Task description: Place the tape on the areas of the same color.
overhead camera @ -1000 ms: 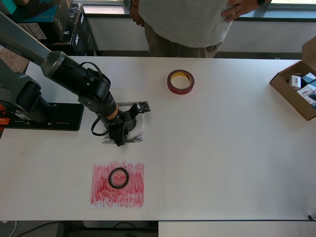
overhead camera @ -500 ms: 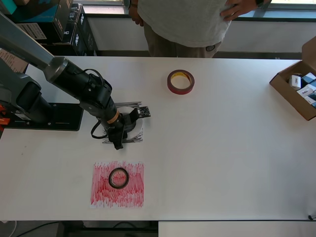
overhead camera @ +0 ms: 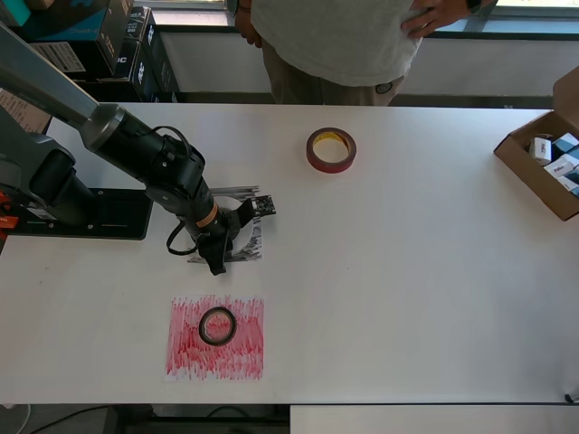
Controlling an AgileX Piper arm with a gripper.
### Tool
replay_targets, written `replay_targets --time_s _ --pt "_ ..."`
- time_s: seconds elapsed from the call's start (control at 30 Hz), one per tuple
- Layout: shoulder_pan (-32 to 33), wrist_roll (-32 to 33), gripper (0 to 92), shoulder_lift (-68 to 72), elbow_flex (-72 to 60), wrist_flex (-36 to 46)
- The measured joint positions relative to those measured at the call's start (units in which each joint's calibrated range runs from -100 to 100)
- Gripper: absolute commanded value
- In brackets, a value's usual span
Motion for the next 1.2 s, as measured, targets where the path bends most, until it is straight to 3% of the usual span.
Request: replay_targets --time_s 0.13,0.57,0.63,0.8,0.87,1.2 --pt "0.0 0.0 7.7 0.0 -0.33 0.3" --pt "0.0 -0.09 8.1 -0.93 -3.0 1.43" --pt "0.0 -0.09 13.9 -0.93 -3.99 1.43" --pt "-0.6 -0.29 43.7 -0.93 -4.42 1.6" --pt "-1.39 -0.68 51.4 -1.04 -4.42 1.6" --pt "-1.7 -1.04 51.2 -1.04 -4.42 1.6"
